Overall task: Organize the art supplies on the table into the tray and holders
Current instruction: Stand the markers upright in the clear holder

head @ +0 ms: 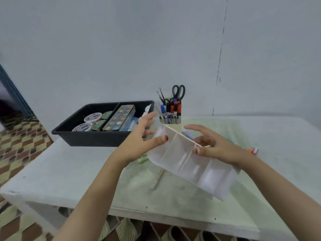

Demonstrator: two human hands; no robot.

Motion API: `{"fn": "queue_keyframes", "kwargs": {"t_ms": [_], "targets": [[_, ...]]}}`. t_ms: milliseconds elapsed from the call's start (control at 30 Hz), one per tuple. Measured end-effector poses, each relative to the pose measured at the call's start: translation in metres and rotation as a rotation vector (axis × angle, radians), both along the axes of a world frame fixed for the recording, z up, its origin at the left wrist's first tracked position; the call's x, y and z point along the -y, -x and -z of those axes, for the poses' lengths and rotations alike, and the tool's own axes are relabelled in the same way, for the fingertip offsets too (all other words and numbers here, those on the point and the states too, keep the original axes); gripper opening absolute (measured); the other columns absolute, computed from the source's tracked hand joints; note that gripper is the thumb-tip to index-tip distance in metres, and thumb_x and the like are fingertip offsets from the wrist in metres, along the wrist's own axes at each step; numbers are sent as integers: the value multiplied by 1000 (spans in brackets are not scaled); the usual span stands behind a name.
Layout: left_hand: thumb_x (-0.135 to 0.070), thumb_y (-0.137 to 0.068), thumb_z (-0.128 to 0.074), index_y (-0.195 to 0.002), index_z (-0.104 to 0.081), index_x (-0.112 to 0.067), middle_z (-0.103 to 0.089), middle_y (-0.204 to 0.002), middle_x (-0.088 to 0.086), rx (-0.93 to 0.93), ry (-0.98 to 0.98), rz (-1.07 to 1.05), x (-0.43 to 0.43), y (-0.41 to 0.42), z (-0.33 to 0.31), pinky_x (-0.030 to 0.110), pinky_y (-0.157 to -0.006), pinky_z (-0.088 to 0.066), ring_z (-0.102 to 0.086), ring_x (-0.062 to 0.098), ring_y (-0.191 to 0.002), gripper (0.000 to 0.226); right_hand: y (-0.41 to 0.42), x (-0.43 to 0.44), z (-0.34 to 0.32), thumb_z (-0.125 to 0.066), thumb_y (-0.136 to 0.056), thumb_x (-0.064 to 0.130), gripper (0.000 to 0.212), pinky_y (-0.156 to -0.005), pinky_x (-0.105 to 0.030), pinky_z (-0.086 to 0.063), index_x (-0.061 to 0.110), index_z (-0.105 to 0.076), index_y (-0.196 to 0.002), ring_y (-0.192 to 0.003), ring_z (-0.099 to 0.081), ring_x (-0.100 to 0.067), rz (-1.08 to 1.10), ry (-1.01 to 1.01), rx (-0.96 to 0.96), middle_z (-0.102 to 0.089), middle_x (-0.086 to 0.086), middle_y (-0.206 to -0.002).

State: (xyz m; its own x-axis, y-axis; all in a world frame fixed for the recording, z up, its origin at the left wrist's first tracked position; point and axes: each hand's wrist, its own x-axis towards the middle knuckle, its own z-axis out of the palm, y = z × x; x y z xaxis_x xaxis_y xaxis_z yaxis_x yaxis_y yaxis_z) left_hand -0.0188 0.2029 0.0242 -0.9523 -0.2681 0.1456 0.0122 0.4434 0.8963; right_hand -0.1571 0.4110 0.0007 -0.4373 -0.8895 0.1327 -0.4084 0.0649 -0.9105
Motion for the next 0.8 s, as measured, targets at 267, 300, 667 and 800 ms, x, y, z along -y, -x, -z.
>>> {"fn": "queue_keyframes", "kwargs": {"t_ms": [267, 300, 667, 800], "targets": [[-50, -67, -72, -144, -10, -46, -46, -132, -20, -184, -260, 55, -52, 53, 35, 20, -81, -52, -58, -11, -102, 99, 26, -22, 11, -66, -80, 48, 36, -71, -27, -52, 50, -51, -113, -83, -67, -11, 360, 262, 101, -69, -4, -95], [-41, -75, -73, -146, -10, -44, -51, -133, -11, -174, -294, 71, -56, 61, 40, 27, -84, -54, -61, -1, -104, 95, 29, -23, 11, -64, -80, 47, 32, -68, -24, -53, 50, -52, -110, -80, -67, -9, 402, 297, 111, -69, 1, -90], [11, -92, -43, -125, -37, -48, -57, -128, -5, -235, -290, 85, -70, 149, 42, 35, -90, -53, -57, 15, -115, 67, 80, 3, 19, -27, -100, 38, 42, -69, 4, -36, 39, -31, -142, -97, -50, 1, 698, 281, -175, -49, 23, -118], [4, -94, -43, -144, 0, -51, -49, -133, -23, -285, -56, 36, -58, 177, 43, 30, -100, -46, -52, 4, -119, 85, 104, 16, 17, -31, -103, 21, 57, -52, -16, -41, 49, 3, -140, -54, -51, -11, 715, 222, -416, -51, 9, -64]]}}
